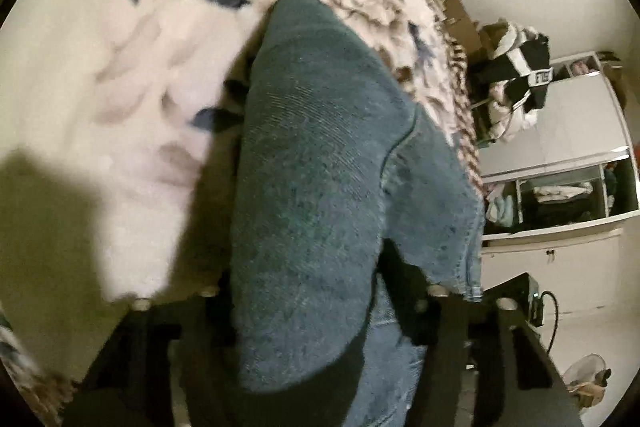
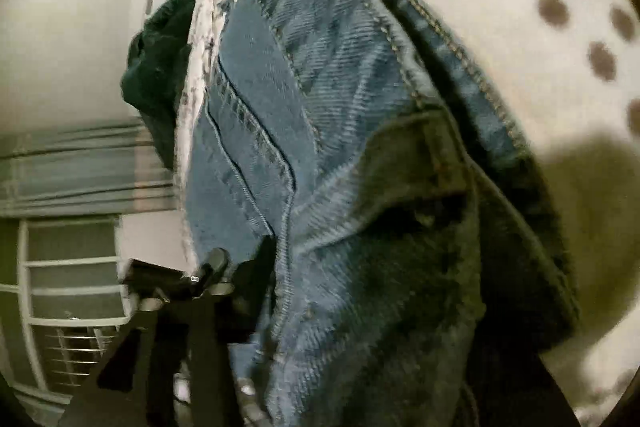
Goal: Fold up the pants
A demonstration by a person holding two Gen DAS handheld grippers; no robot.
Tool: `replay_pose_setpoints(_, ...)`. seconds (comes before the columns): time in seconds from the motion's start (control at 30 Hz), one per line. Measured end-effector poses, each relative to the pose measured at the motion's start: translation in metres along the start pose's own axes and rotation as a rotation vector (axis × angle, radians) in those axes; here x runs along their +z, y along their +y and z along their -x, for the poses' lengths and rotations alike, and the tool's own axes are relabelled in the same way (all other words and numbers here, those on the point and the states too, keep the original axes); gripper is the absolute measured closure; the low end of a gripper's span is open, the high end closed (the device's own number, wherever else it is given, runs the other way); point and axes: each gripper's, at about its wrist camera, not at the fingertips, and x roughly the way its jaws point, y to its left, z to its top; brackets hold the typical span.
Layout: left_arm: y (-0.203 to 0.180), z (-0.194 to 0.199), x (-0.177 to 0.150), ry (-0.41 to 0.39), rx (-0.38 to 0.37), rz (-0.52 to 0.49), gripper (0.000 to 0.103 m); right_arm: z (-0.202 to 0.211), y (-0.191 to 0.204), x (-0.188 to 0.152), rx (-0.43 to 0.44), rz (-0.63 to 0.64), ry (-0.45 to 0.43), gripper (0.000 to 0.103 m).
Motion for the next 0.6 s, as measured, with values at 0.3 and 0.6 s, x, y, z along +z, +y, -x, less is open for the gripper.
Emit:
replay_pose_setpoints(0.3,-0.045,0.045,0.0,-0.107,-0.047,-0.048,0.076,0.031,0.054,-0.007,-0.011,0.08,-0.026,0.075)
replay_pose_setpoints(0.6,-0.075,0.099,0.068,-0.226,-0.08,-0.07,0.076,0.043,0.17,0.017,0.041,0.2,-0.043,0.076)
